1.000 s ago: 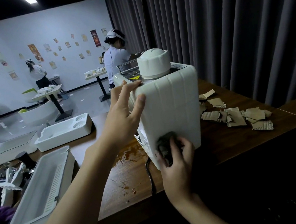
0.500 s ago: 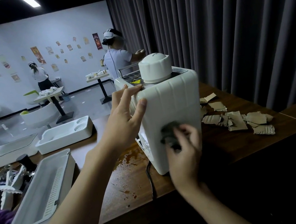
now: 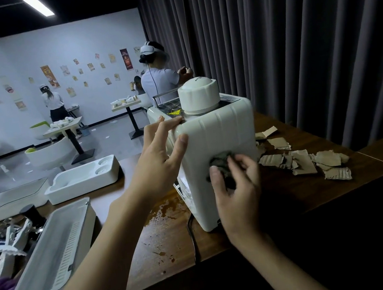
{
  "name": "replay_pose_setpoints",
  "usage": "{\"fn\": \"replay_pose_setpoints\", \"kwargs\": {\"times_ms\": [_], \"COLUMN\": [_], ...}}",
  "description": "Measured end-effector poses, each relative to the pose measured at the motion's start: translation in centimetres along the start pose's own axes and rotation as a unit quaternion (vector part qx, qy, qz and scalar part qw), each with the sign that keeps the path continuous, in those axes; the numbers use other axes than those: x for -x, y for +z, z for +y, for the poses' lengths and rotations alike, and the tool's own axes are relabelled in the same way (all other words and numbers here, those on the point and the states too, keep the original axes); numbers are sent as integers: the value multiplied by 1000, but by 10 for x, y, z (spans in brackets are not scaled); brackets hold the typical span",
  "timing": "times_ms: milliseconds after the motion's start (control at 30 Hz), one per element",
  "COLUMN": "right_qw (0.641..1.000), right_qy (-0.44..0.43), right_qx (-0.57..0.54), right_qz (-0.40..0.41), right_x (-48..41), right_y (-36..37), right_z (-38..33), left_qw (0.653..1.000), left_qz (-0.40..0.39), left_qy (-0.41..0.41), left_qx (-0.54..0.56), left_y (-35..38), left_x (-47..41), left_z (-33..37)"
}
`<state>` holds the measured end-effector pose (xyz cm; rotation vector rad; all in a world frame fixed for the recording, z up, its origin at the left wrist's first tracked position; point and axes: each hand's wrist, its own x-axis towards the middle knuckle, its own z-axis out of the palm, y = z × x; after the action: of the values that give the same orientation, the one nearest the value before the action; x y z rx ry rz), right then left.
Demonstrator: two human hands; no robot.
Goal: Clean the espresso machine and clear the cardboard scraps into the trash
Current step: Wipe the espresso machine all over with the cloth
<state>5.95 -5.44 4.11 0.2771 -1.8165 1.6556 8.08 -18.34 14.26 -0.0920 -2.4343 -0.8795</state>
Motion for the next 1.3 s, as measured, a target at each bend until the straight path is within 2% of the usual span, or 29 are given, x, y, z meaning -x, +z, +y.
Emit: {"fn": "replay_pose_setpoints", "kwargs": {"times_ms": [267, 400, 467, 533, 600, 733, 800, 933, 1033, 1233, 1300], "right_qw": [993, 995, 994, 996, 995, 974, 979, 994, 993, 974, 976], "right_qy": [-110, -22, 0, -27, -93, -204, -189, -71, -43, -222, -213], "right_qx": [48, 34, 13, 15, 34, 65, 57, 1, -15, 39, 44], "right_qz": [-13, 92, 108, 82, 24, -74, -56, 81, 111, -20, -8], "right_x": [-8, -42, -43, -28, -7, -3, -21, -69, -81, -61, -80], "right_y": [-13, -21, -16, -6, 2, -3, -9, -18, -14, -7, -15], "right_z": [17, 24, 17, 7, 0, 3, 6, -4, -19, -34, -29], "left_qw": [1000, 1000, 1000, 1000, 1000, 1000, 1000, 1000, 1000, 1000, 1000], "left_qz": [-6, -11, -10, -7, -2, -1, 0, -12, -12, 1, 0], "left_qy": [3, -5, -6, -4, 1, 6, 8, 7, 8, 14, 10], "left_qx": [6, -8, -8, -3, 4, 9, 12, 9, 7, 16, 14], "left_y": [-2, -1, -2, -2, -1, -1, -2, -2, -2, -2, -2], "left_x": [2, 1, 0, 0, 0, 1, 1, 2, 1, 2, 1], "left_z": [3, 3, 3, 3, 2, 0, 2, 5, 5, 2, 2]}}
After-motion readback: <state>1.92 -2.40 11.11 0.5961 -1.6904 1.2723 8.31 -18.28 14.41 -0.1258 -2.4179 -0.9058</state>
